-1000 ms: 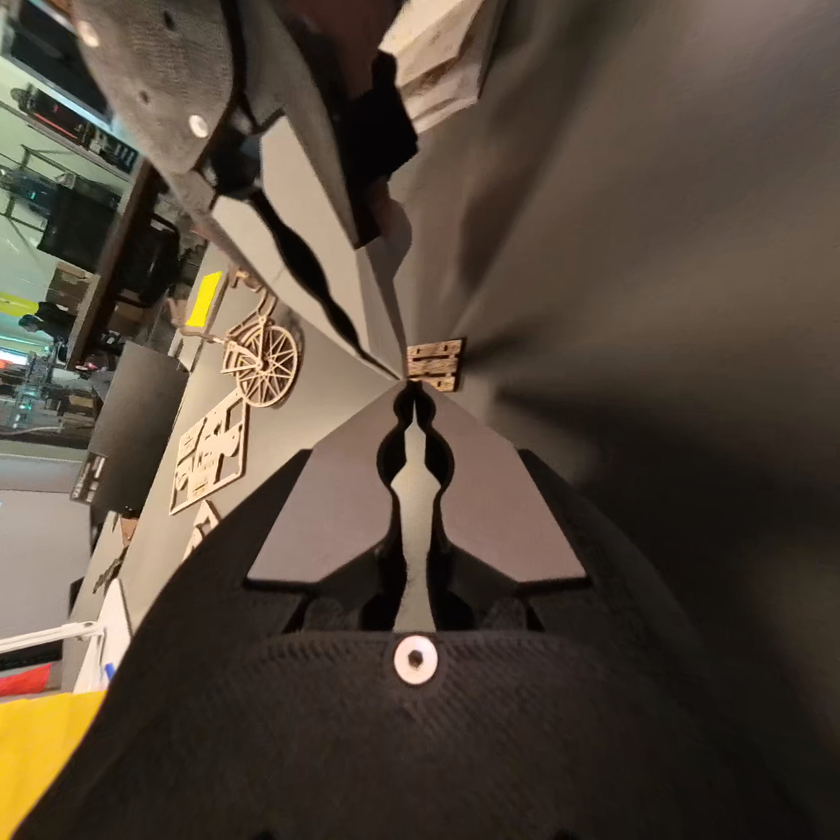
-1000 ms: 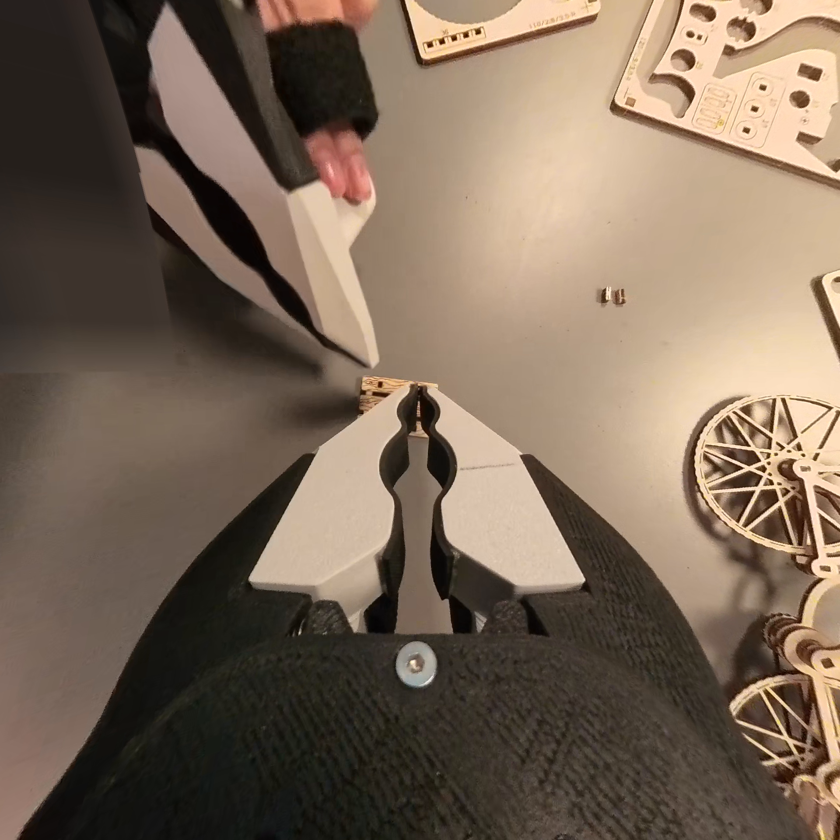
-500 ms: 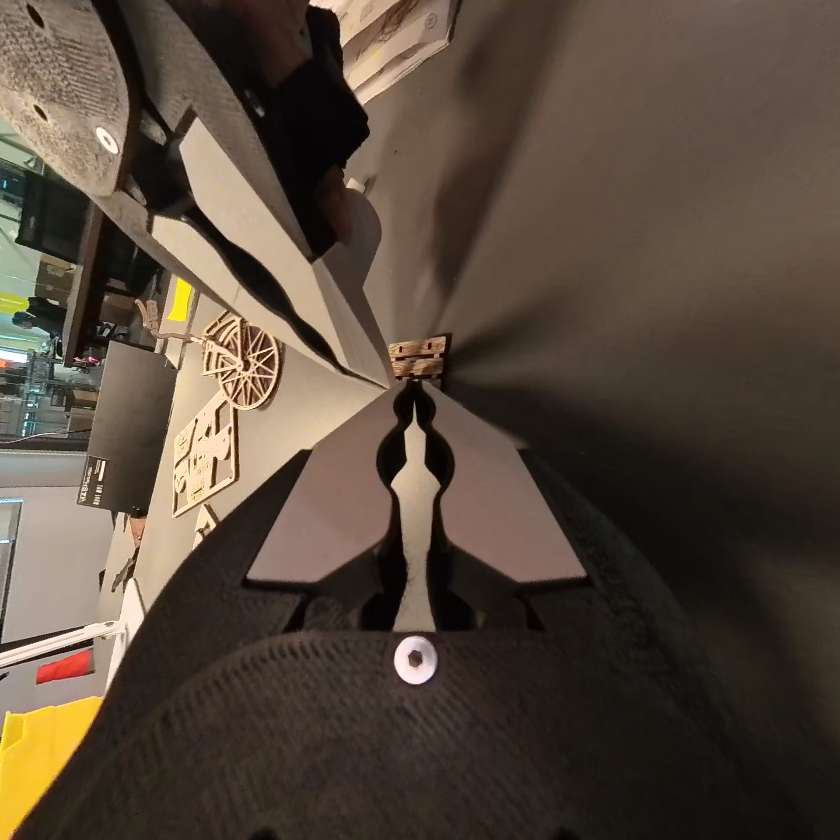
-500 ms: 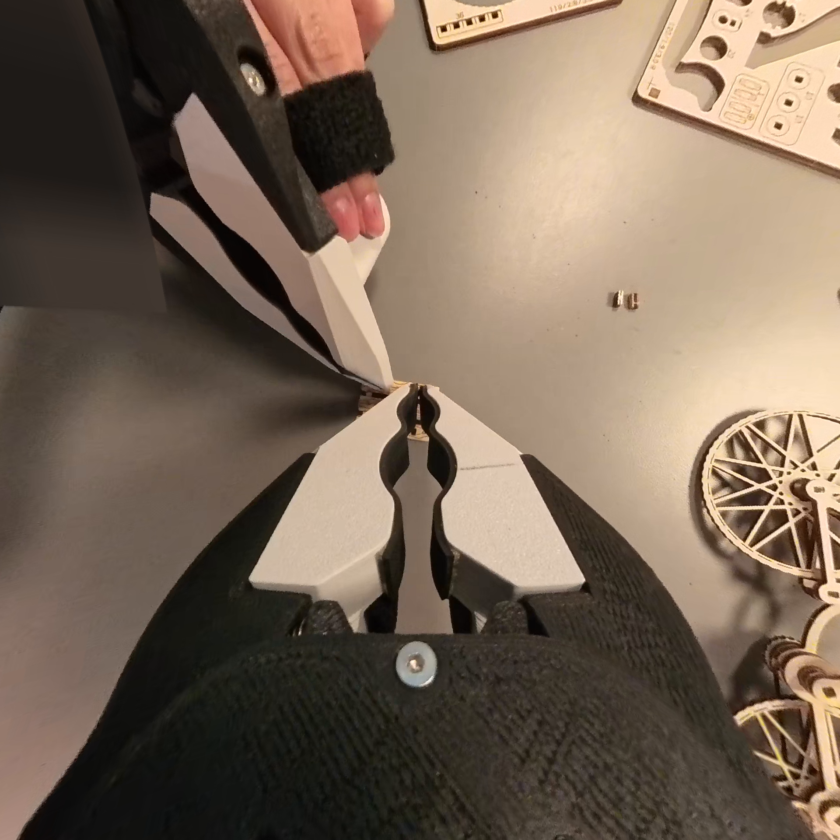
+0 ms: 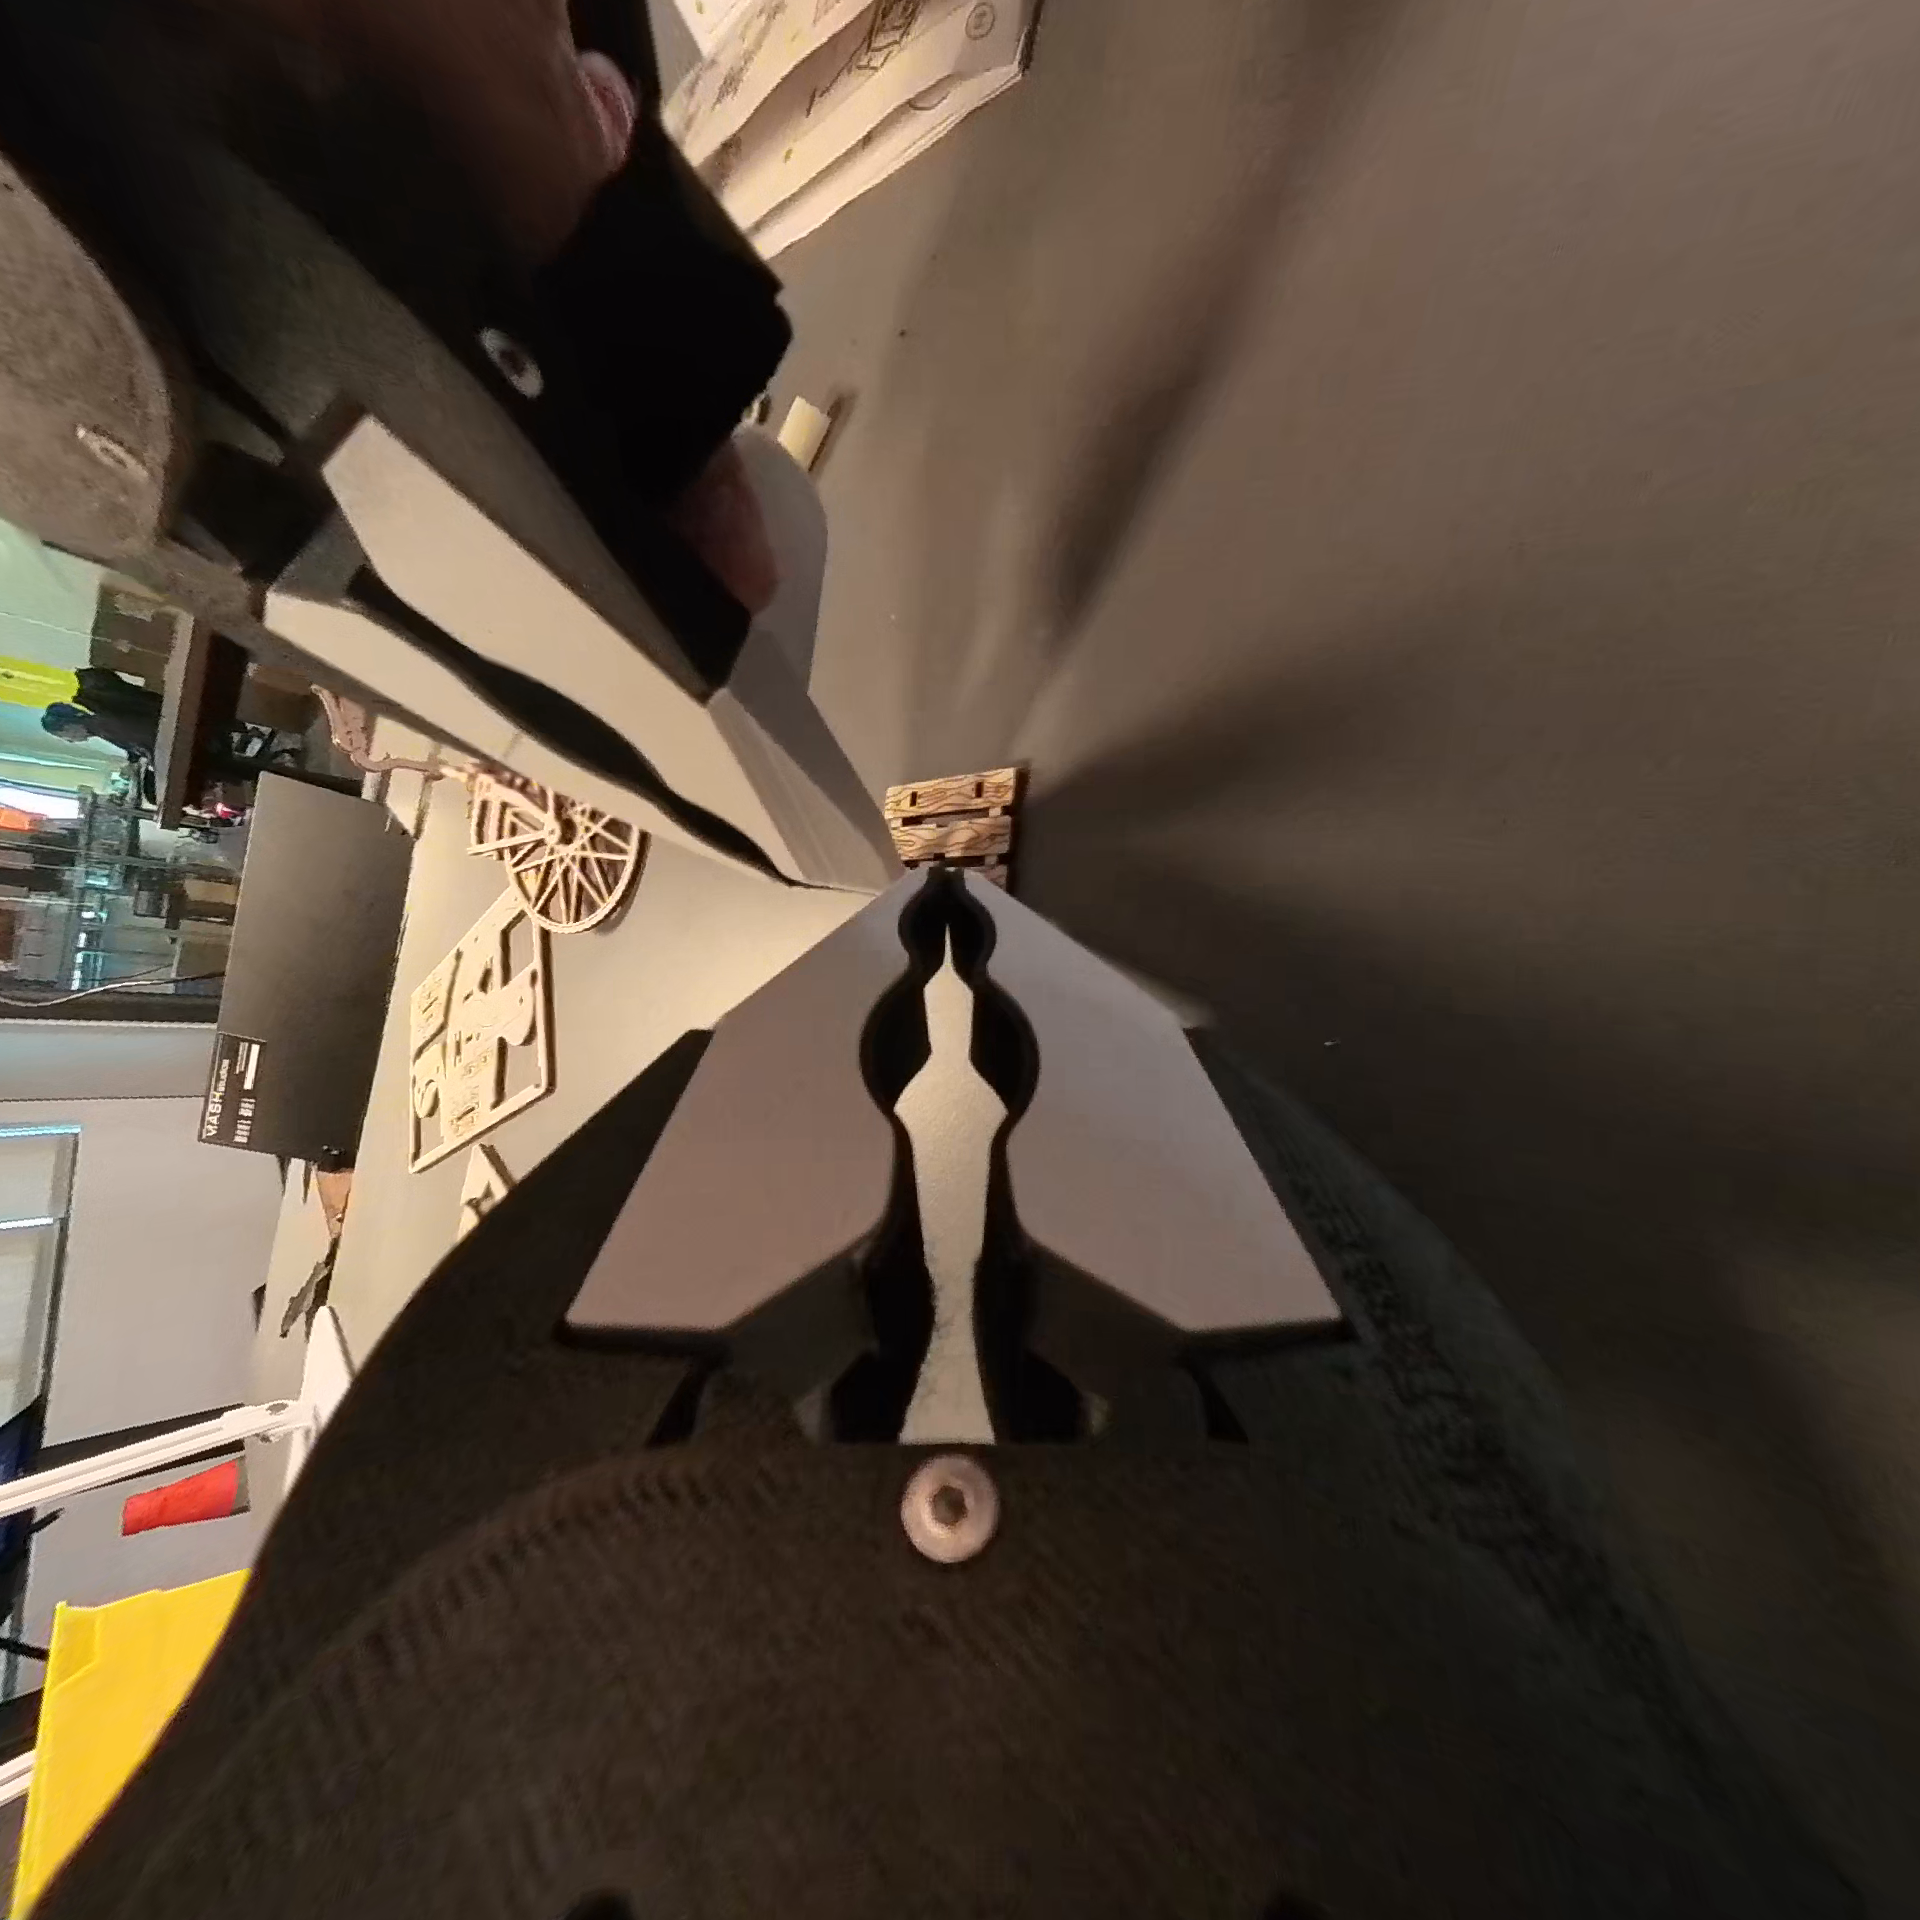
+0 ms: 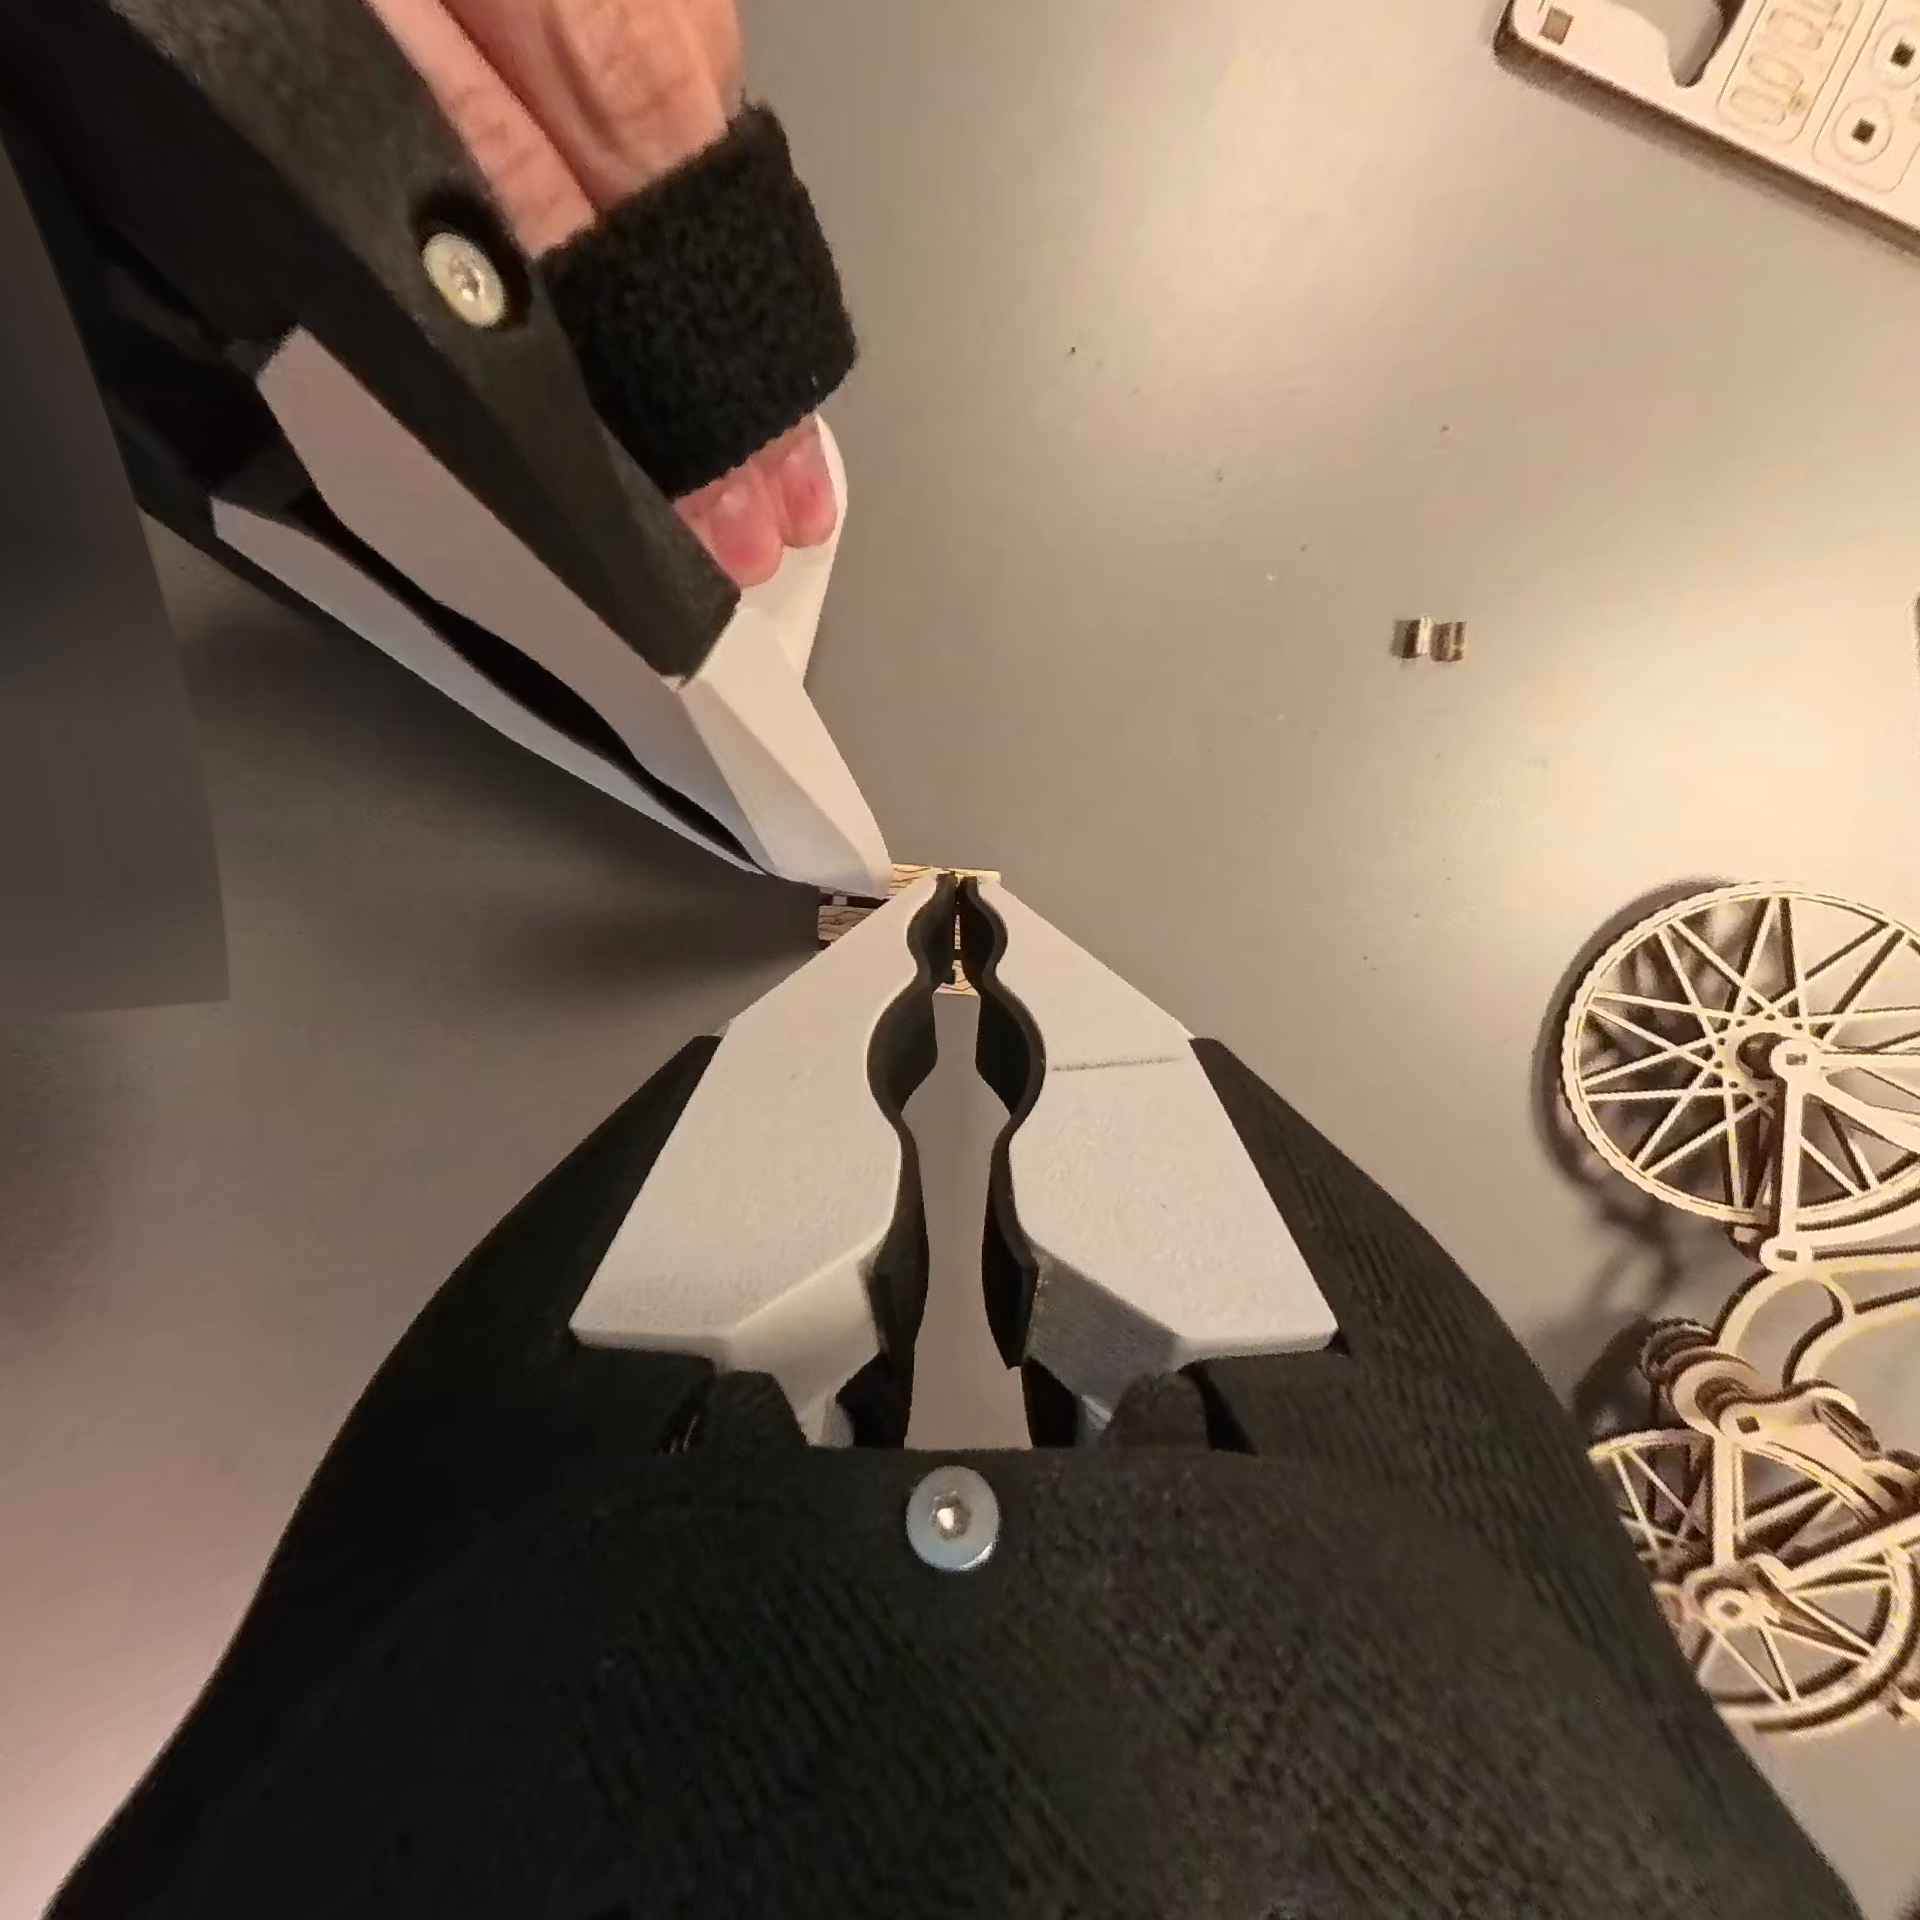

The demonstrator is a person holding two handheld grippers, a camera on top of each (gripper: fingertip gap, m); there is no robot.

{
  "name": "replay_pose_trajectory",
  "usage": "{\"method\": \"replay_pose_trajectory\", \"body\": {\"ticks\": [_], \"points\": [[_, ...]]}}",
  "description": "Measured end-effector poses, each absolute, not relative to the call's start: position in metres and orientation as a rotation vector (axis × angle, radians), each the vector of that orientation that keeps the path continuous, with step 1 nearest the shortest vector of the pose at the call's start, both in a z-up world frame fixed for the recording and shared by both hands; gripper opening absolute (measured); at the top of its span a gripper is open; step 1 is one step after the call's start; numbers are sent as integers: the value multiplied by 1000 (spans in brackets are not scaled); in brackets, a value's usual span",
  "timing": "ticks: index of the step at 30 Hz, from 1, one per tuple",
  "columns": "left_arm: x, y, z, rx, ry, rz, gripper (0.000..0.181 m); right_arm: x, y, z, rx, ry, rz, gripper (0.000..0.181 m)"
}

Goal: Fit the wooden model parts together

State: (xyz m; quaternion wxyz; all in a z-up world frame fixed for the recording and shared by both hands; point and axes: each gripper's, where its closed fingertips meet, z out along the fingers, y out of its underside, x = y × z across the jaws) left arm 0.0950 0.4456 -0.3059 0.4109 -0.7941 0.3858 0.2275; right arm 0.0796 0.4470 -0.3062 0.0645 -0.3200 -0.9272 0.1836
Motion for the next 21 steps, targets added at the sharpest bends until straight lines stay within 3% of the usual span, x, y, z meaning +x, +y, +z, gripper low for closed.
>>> {"method": "replay_pose_trajectory", "body": {"ticks": [10,21], "points": [[97,447,-306,-2020,944,583,0,82,448,-307,-861,-2812,405,0],[97,446,-306,-2018,950,552,0,83,448,-307,-1118,-3002,416,0]]}}
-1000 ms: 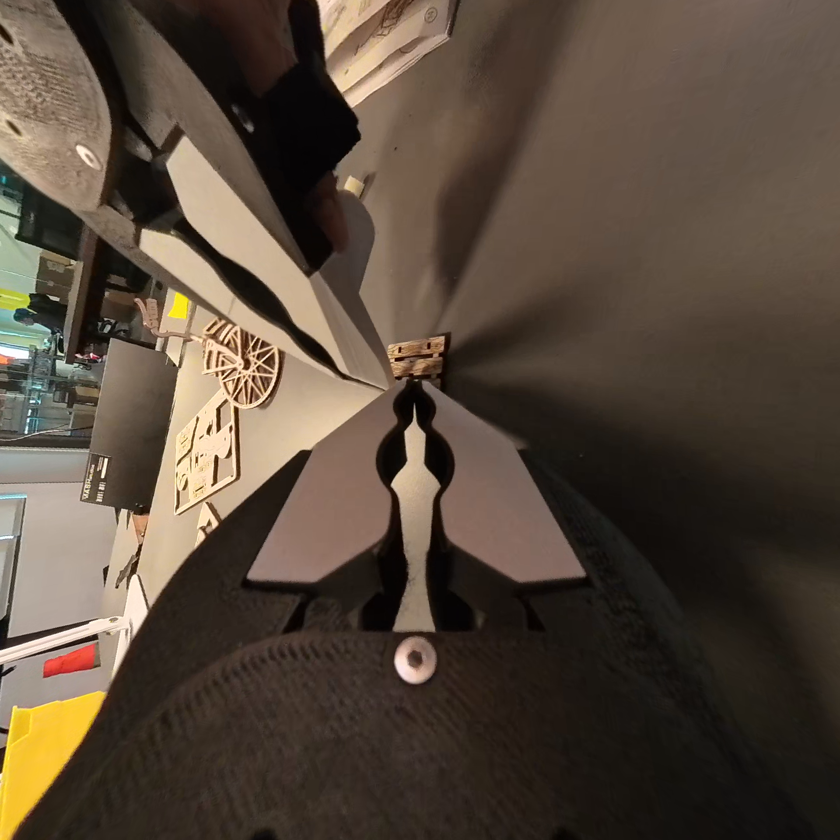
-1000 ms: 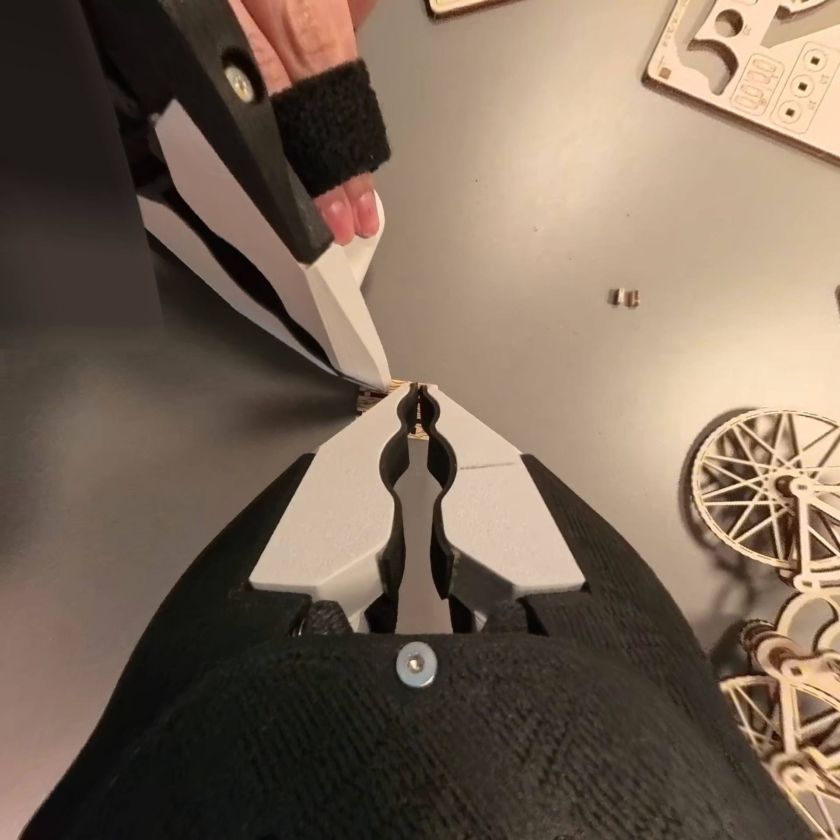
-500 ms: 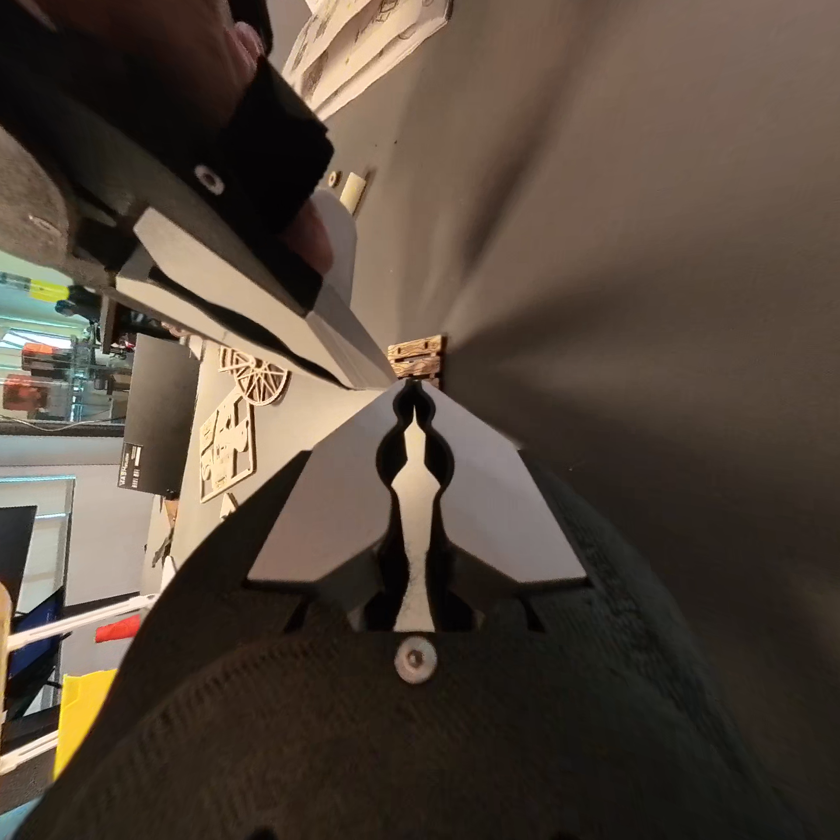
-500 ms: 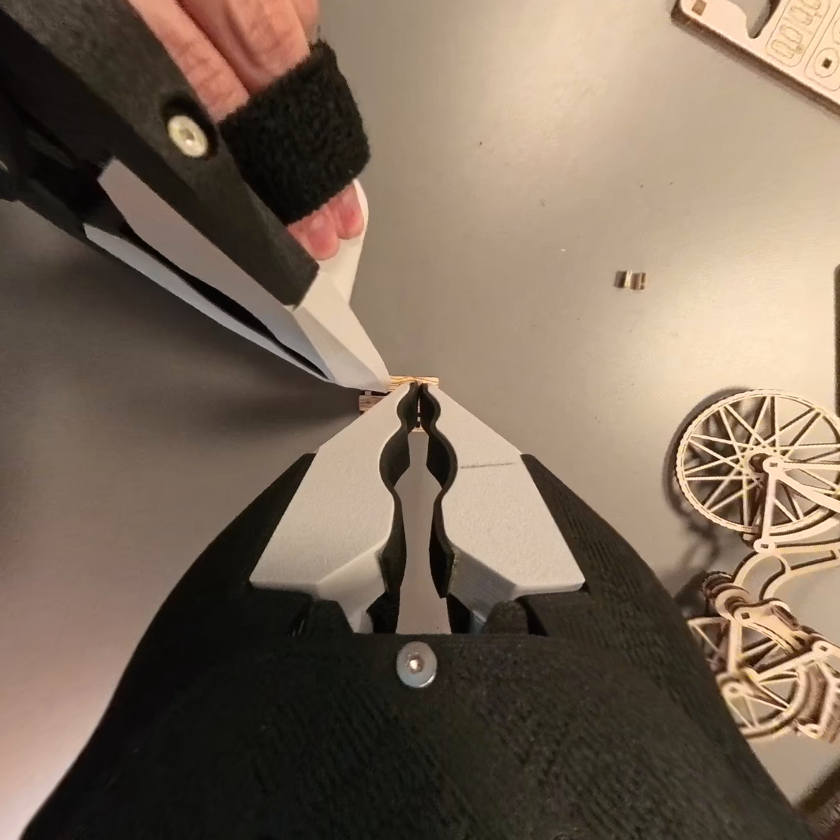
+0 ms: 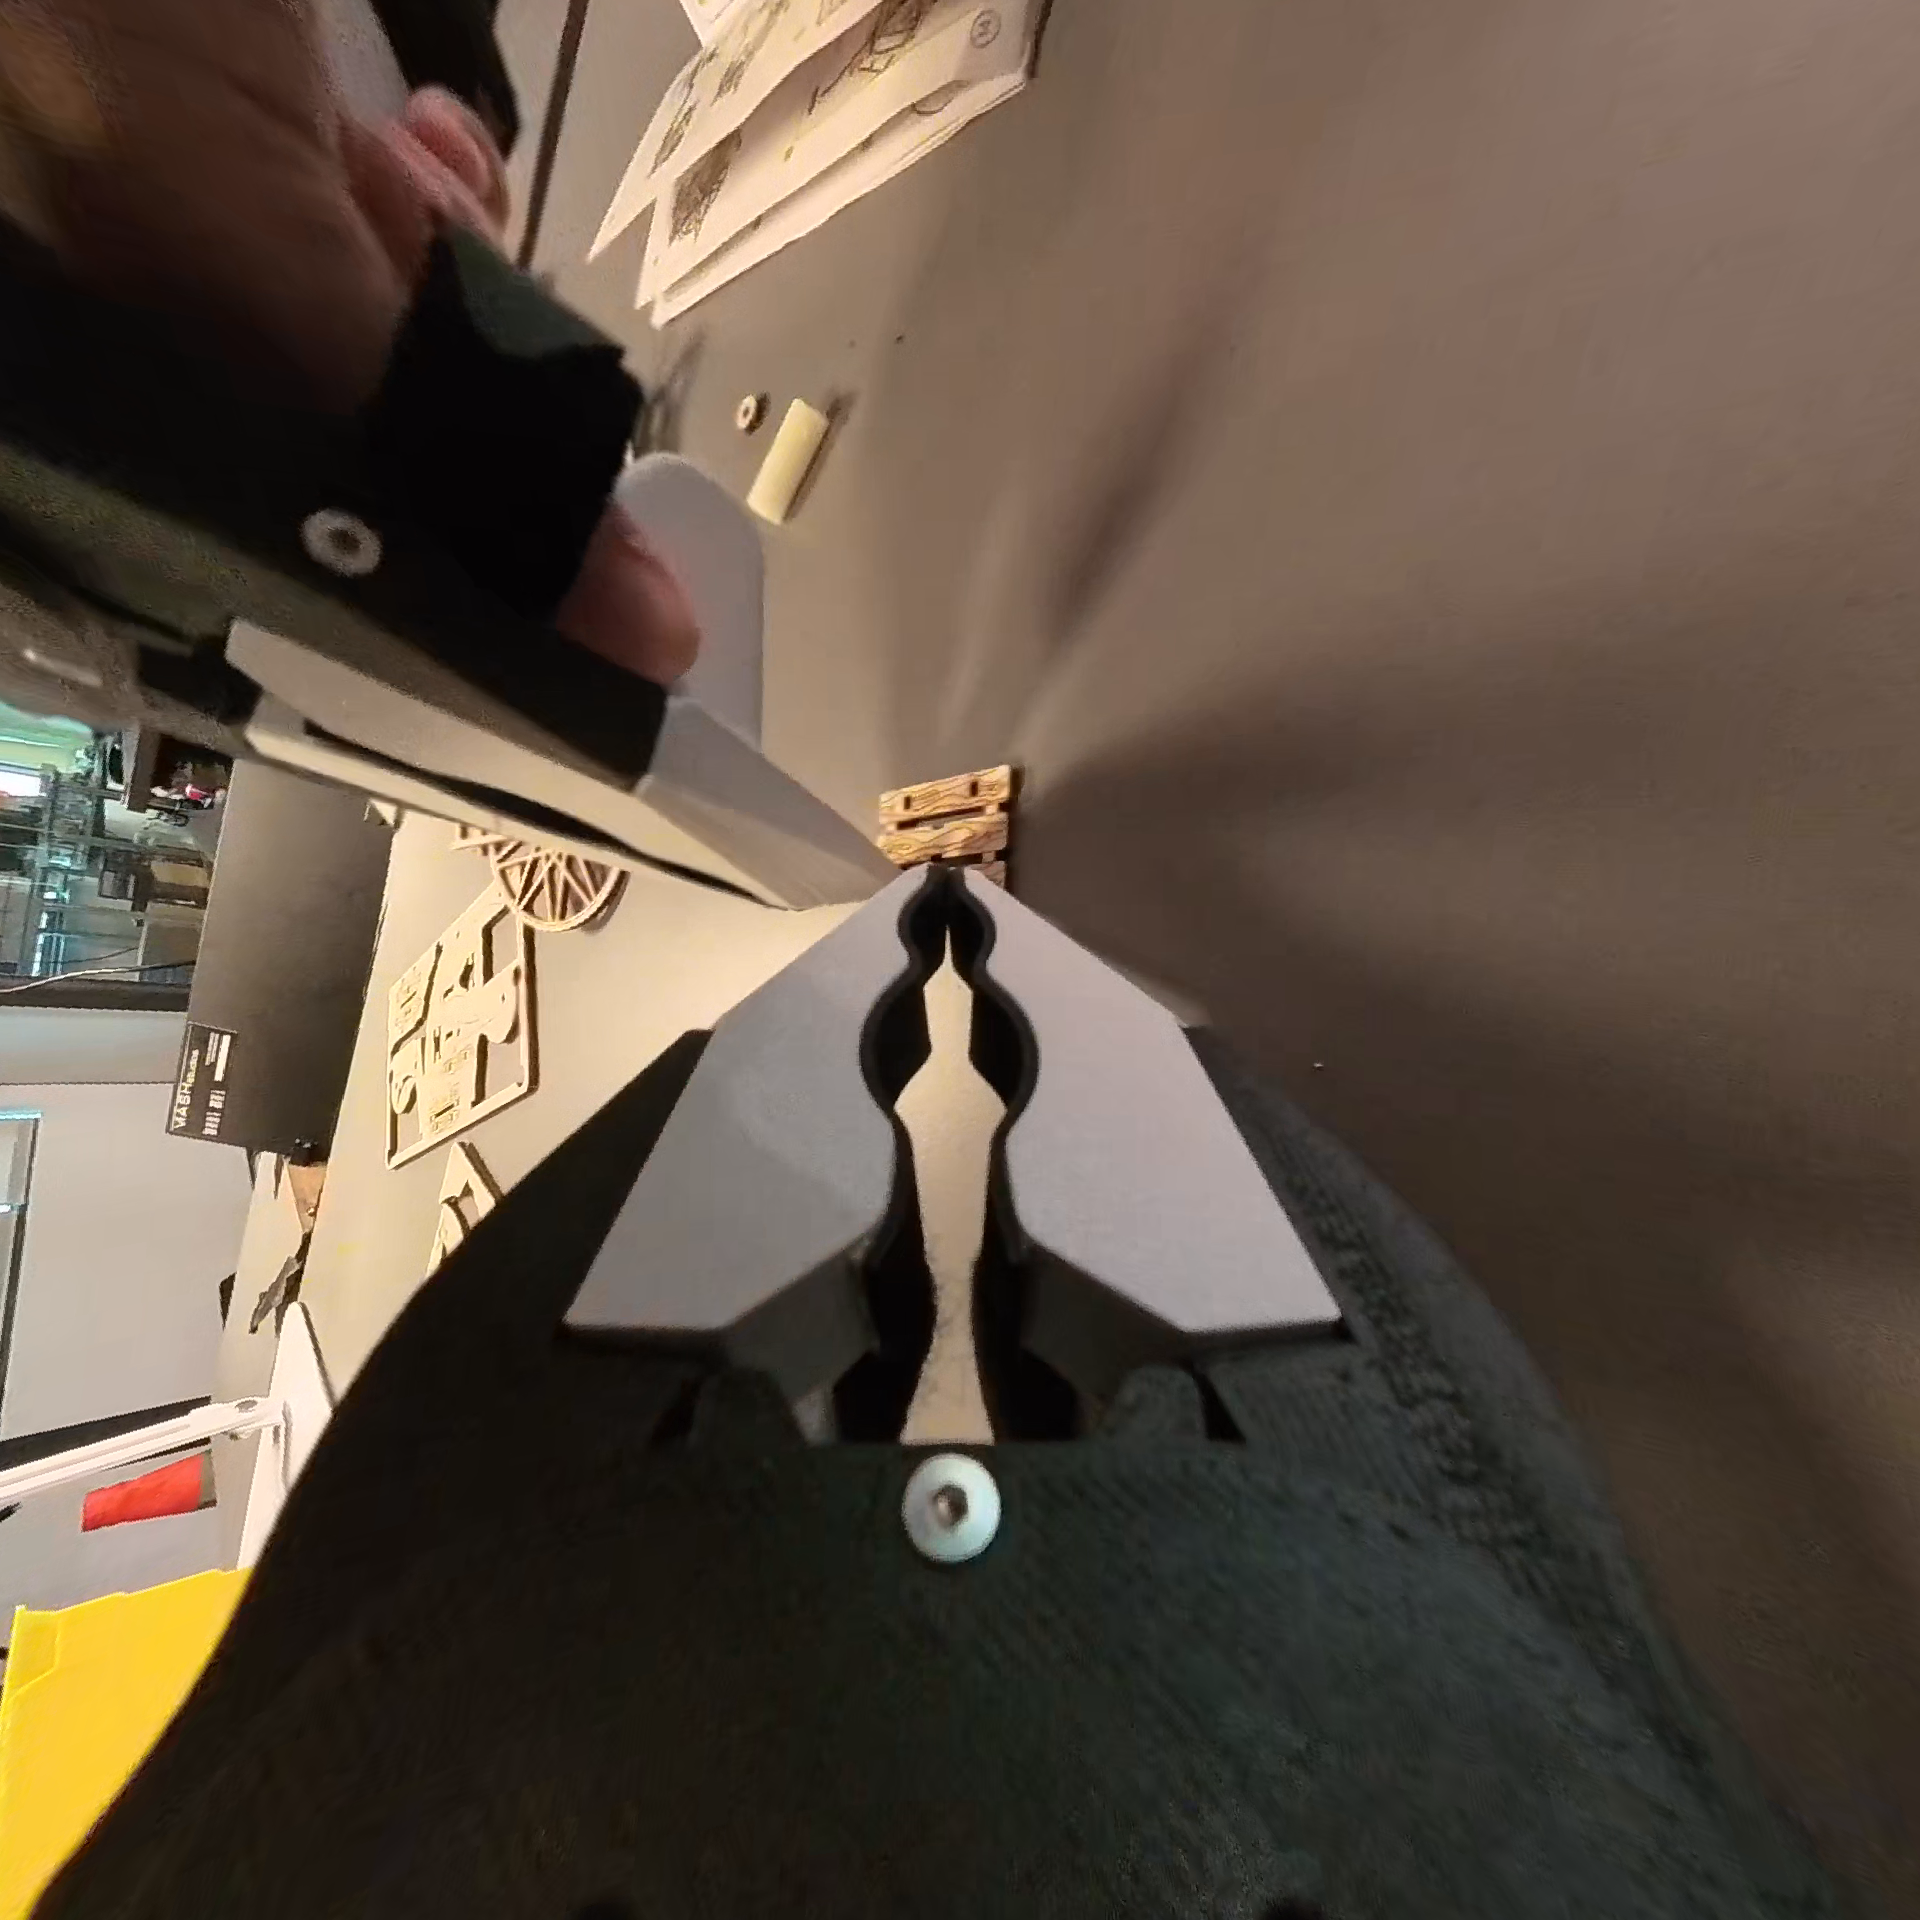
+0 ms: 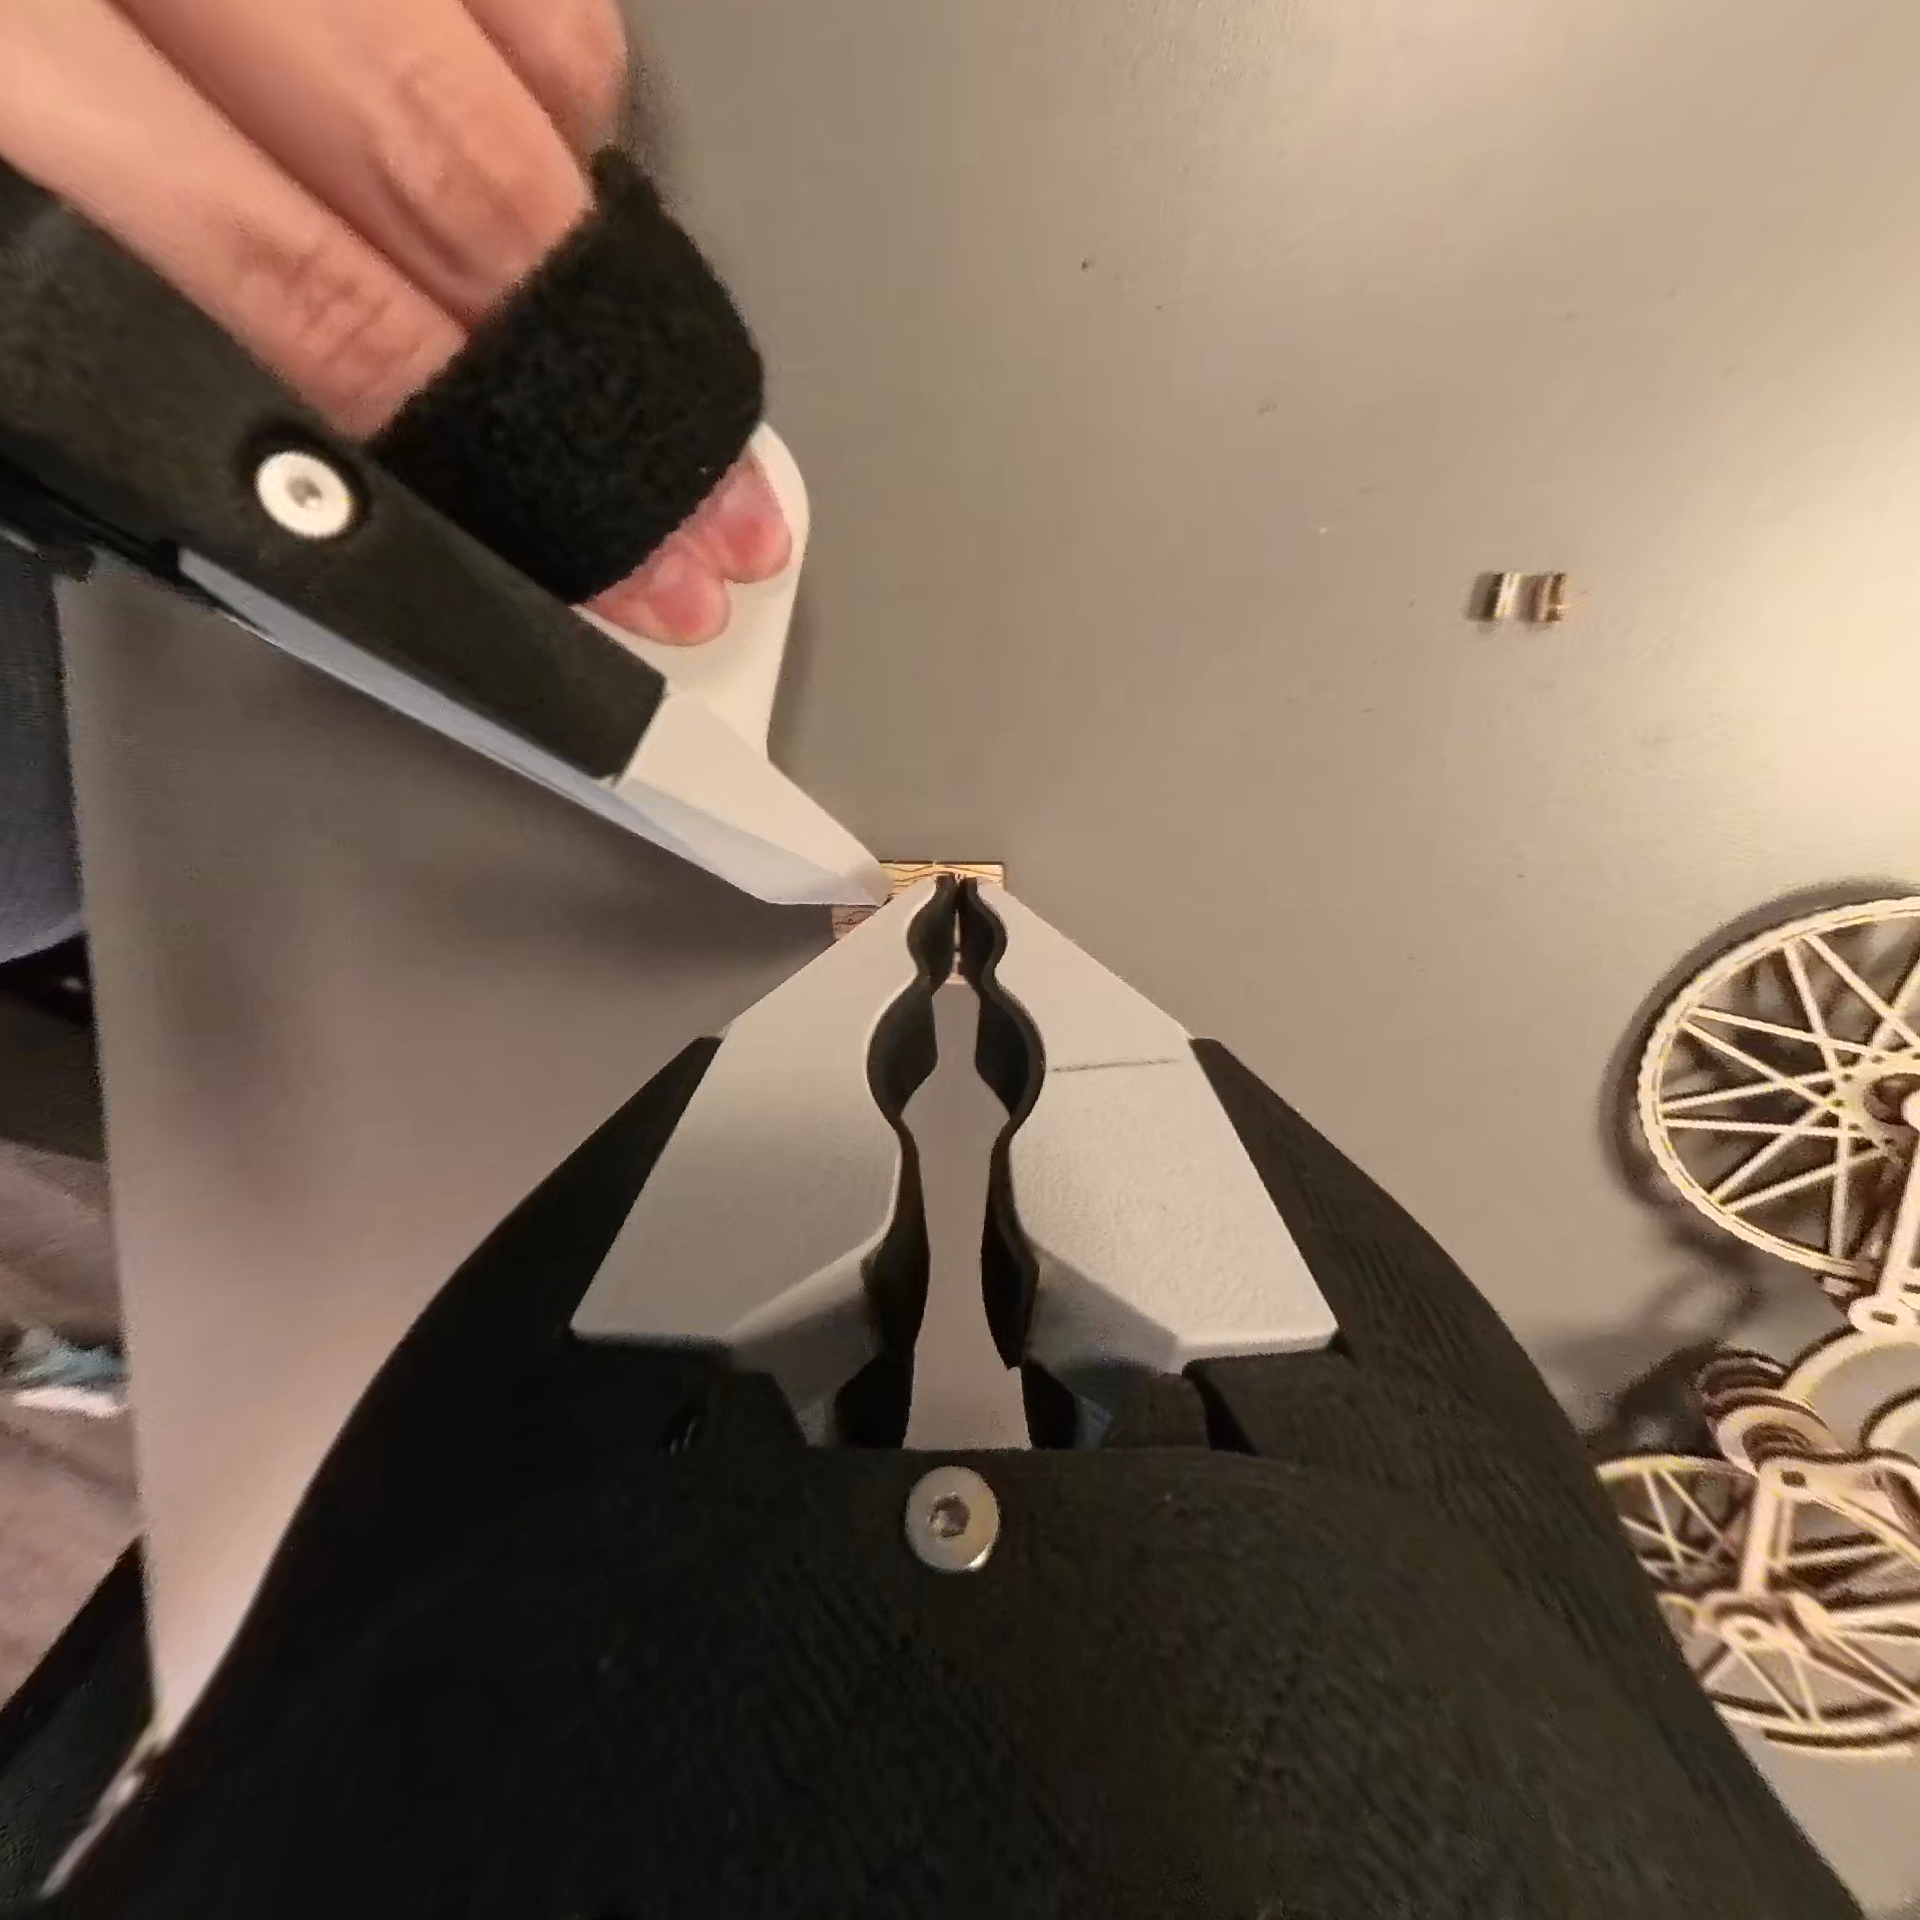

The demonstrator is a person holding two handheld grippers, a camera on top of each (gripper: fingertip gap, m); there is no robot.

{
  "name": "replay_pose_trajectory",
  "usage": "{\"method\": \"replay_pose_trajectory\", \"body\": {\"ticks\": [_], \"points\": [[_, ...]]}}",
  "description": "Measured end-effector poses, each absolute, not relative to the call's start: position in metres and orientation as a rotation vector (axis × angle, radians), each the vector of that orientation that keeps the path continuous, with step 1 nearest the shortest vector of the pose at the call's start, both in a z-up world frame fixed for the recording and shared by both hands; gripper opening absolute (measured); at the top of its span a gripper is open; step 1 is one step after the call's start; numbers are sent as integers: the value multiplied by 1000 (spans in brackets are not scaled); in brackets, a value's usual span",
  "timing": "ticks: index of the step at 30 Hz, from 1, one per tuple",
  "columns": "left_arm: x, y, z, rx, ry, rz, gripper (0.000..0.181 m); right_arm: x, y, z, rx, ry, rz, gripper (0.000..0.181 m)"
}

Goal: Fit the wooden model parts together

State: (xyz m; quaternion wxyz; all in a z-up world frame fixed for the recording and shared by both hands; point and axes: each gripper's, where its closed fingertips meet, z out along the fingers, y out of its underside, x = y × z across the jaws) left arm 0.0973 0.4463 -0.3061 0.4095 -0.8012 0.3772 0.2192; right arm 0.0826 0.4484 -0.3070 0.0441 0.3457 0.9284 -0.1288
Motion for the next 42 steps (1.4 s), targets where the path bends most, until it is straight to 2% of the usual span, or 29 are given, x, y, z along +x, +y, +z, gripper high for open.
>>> {"method": "replay_pose_trajectory", "body": {"ticks": [7,14,21,27,35,42], "points": [[97,447,-306,-2022,943,523,0,82,448,-307,1026,2767,-285,0],[98,447,-306,-2017,949,510,0,81,449,-308,820,2999,-93,0],[98,447,-306,-2015,951,515,0,81,448,-308,1061,2820,-229,0],[98,446,-306,-2016,946,503,0,81,448,-309,757,3052,-13,0],[98,446,-306,-2013,941,494,0,79,446,-309,1100,2821,-332,0],[98,447,-306,-2020,928,483,0,79,446,-309,924,3001,-329,0]]}}
